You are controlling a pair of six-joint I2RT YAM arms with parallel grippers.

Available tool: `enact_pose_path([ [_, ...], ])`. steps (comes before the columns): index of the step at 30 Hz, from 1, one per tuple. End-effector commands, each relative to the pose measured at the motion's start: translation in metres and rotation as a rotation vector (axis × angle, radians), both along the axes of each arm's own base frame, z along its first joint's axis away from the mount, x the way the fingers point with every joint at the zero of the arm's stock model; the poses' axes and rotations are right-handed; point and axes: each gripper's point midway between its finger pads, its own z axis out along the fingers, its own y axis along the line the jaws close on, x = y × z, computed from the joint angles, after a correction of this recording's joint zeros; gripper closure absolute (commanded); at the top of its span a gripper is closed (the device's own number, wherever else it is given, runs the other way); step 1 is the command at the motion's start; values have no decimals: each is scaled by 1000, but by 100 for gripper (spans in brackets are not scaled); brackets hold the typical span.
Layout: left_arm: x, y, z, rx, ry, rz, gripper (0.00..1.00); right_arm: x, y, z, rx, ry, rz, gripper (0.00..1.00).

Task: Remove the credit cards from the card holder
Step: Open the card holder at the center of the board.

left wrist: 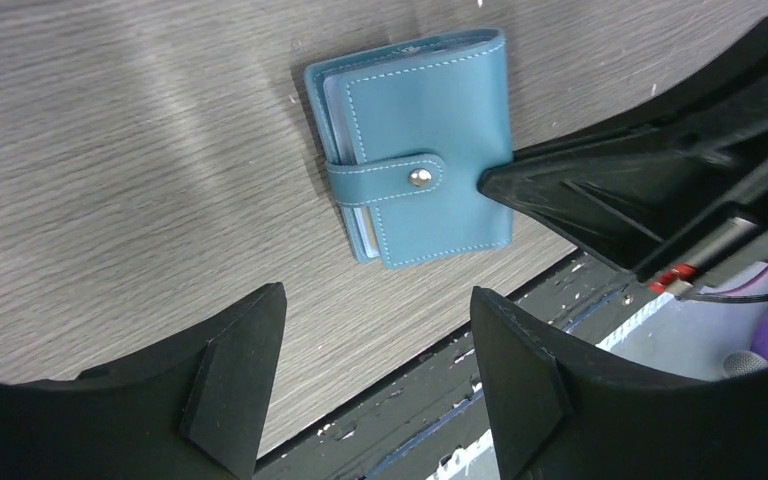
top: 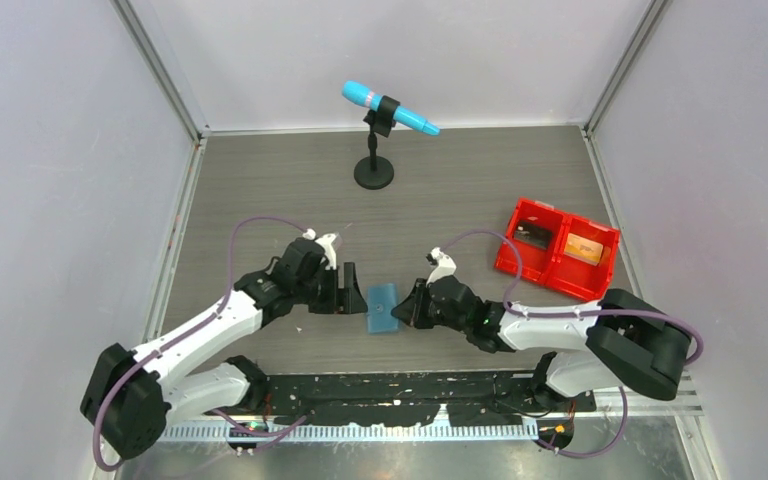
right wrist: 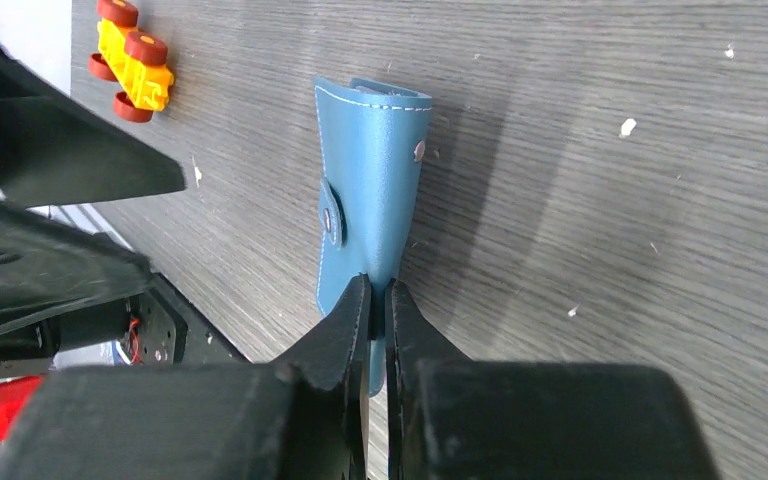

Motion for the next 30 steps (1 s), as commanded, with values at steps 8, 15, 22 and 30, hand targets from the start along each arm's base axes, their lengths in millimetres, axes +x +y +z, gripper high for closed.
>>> enact_pose_path([
  [8, 17, -45, -2, -17, 12, -35, 30, -11, 16, 36, 125, -72, 57, 95],
  [15, 17, -54, -24, 36, 64, -54, 39, -13, 16, 39, 127, -85, 54, 95],
  [22, 14, -63, -36, 50, 91, -73, 40, -15, 12, 42, 127, -101, 51, 95],
  [30, 8, -64, -47, 82, 125, -84, 54, -14, 8, 39, 112, -106, 38, 95],
])
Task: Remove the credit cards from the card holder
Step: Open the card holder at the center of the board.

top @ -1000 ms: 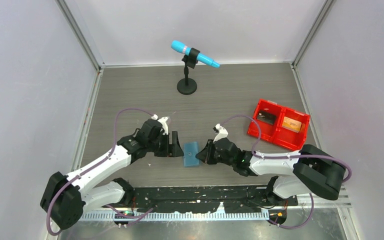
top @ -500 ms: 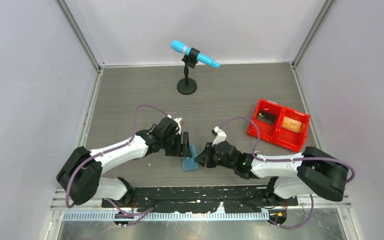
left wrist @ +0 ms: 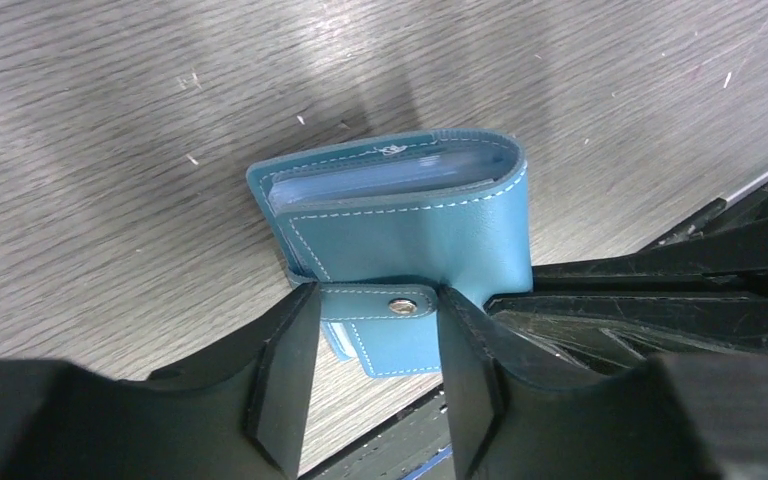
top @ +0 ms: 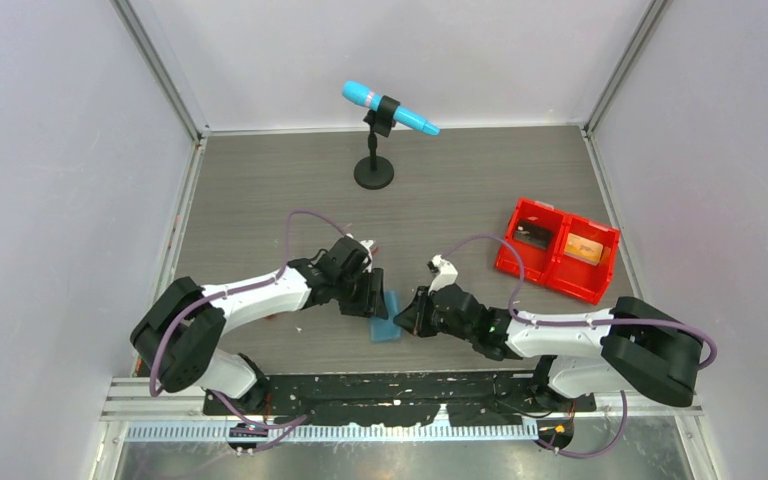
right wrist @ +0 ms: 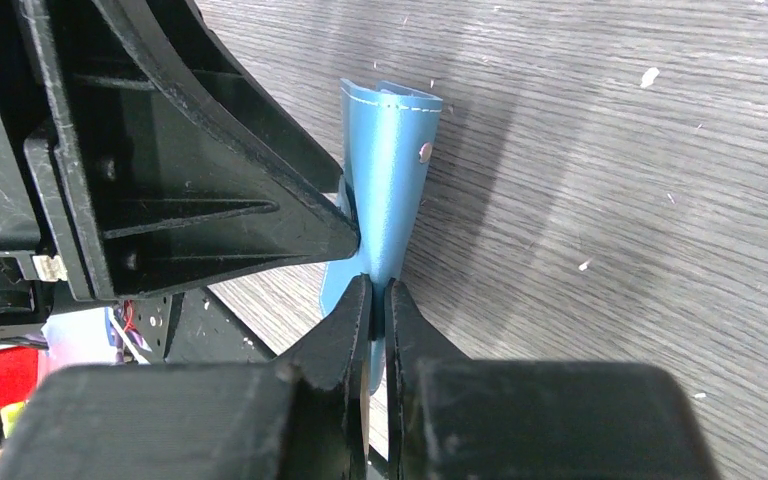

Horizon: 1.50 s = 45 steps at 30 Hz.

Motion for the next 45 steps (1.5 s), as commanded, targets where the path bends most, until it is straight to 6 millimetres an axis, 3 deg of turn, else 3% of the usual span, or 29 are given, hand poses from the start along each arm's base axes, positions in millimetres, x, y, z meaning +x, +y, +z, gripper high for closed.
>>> enact_pose_path([
  [1, 6, -7, 6, -13, -27, 0, 58, 8, 10, 33, 104, -80, -14, 95],
  [8, 5, -5, 8, -8, -32, -2, 85, 10, 5, 26, 80, -90, -26, 95],
  [16, 3, -1, 13, -3, -40, -9, 99, 12, 1, 25, 56, -114, -28, 95],
  [20, 2, 4, 20, 0, -58, -3, 100, 18, -5, 23, 5, -131, -44, 94],
  [26, -3, 2, 39, -92, -107, -2, 100, 26, -18, 23, -67, -154, -67, 85],
  [33, -6, -2, 52, -185, -148, -7, 100, 25, -26, 34, -127, -181, -47, 47],
  [36, -8, -3, 54, -202, -158, -12, 100, 22, -21, 39, -121, -181, -13, 26],
  [42, -10, -4, 59, -239, -170, -10, 100, 17, -11, 34, -130, -158, 26, 10],
  [45, -11, -3, 60, -247, -173, -11, 100, 12, -2, 32, -133, -145, 48, 9],
])
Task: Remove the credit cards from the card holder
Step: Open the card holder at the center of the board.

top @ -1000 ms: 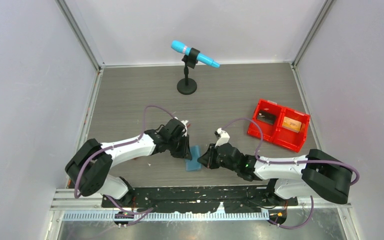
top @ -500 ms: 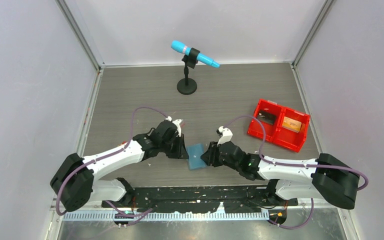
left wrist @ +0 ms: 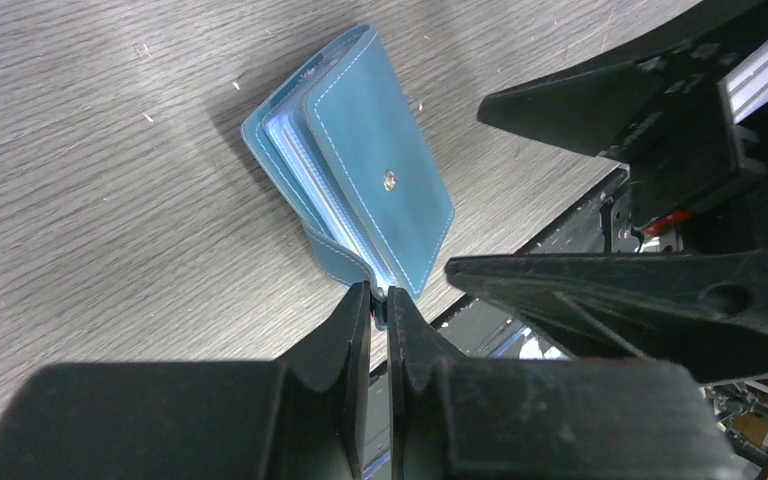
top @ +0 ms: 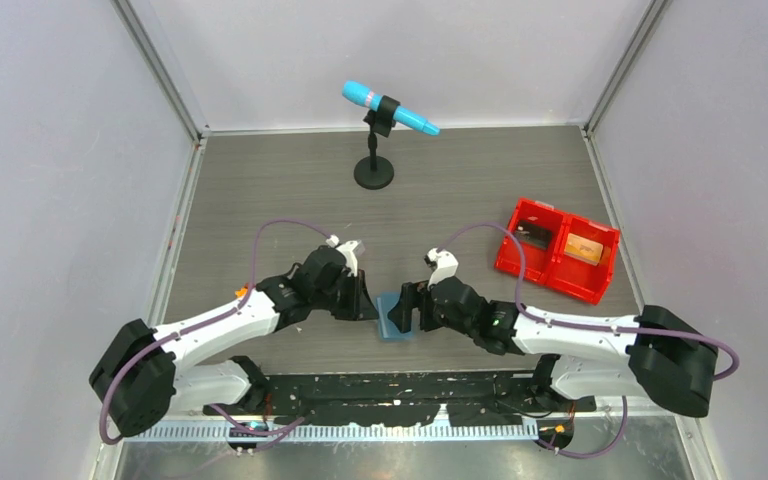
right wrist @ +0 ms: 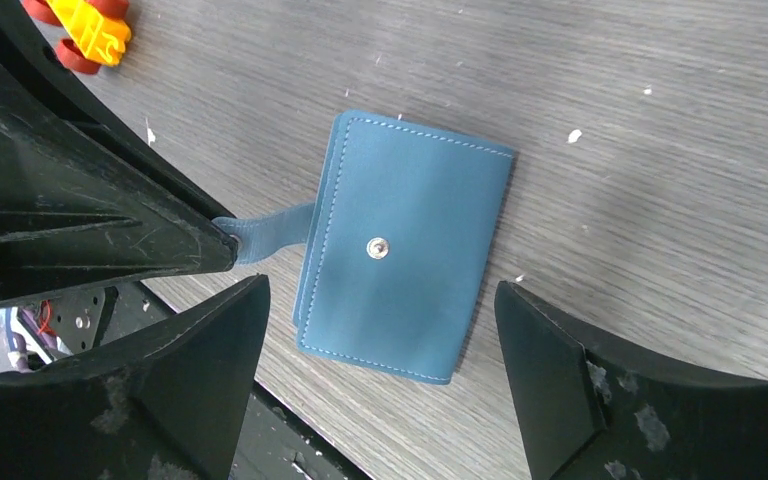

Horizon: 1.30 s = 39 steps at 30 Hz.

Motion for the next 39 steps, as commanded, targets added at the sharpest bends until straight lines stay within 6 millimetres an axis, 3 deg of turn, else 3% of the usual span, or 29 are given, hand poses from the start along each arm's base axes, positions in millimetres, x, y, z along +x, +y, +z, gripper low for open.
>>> enact_pose_path([
  [1, 3, -9, 18, -81, -50, -13, 100, -3, 21, 10, 12, -4, 37, 9],
  [6, 1, -8, 20, -90, -53, -13, 100, -5, 32, 7, -13, -1, 41, 9],
  [13, -1, -5, 23, -98, -63, -9, 100, -4, 29, -5, -81, 4, 7, 12],
  [26, -2, 3, 15, -72, -65, 16, 100, 2, 4, -10, -170, -24, -61, 25],
  [39, -4, 22, -5, 27, -56, 47, 100, 7, -34, 7, -213, -90, -146, 28],
])
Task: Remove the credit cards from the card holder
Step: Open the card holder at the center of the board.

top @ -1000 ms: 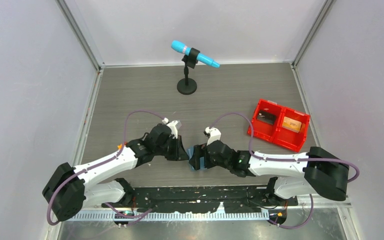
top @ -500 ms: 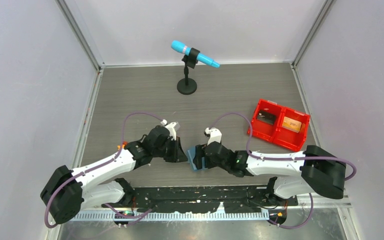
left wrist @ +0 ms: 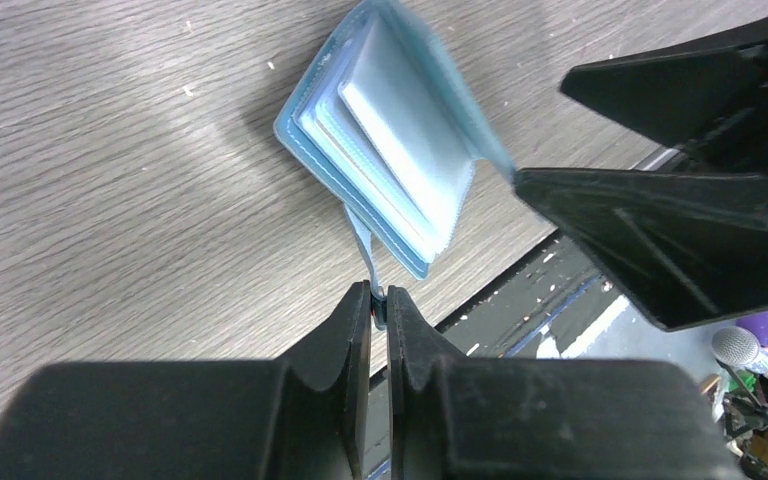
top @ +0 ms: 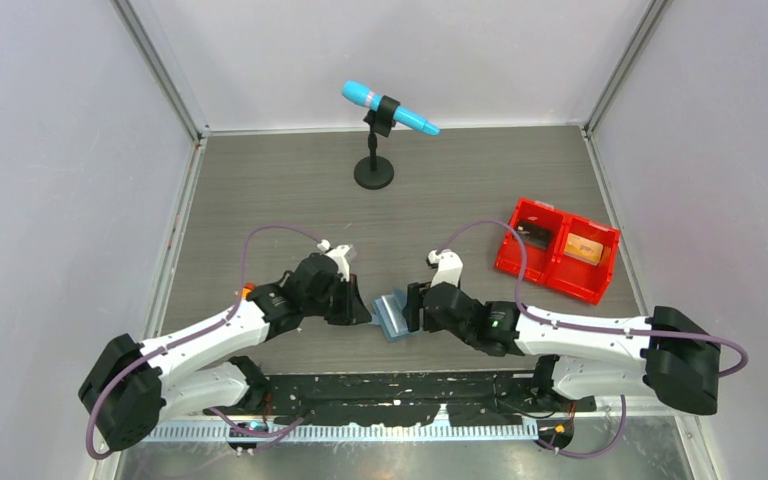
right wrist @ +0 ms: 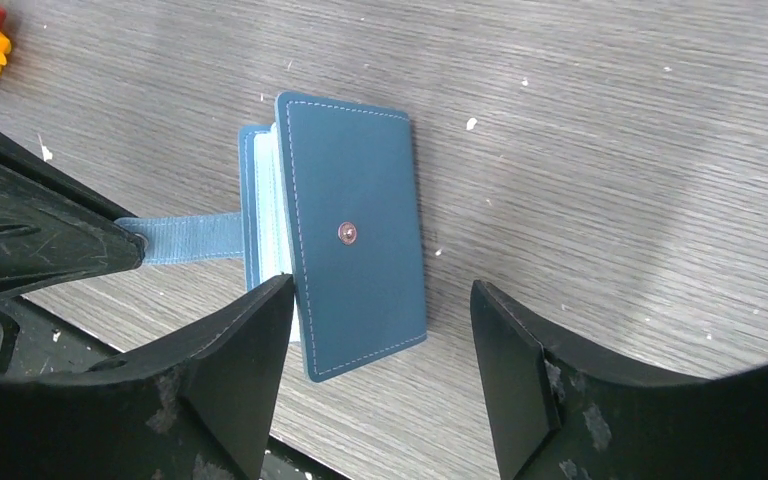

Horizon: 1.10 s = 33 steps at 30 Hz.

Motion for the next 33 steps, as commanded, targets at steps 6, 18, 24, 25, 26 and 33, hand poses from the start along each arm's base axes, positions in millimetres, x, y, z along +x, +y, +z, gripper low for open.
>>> enact_pose_path([
  [6, -2, 16, -14, 52, -18, 31, 100, 13, -30, 1, -53, -52, -89, 31],
  [18, -4, 21, -9, 45, -40, 36, 100, 18, -53, -24, -90, 14, -134, 39],
  [24, -5, 19, -3, 21, -45, 26, 100, 15, -46, -13, -96, 46, -98, 40],
  [25, -6, 18, -2, 18, -48, 23, 100, 13, -46, -10, -99, 48, -84, 40],
  [26, -6, 18, -1, 15, -51, 24, 100, 13, -39, 0, -75, 49, -63, 38],
  [33, -5, 17, 4, 1, -61, 24, 100, 8, -24, 54, 28, 11, -2, 32],
])
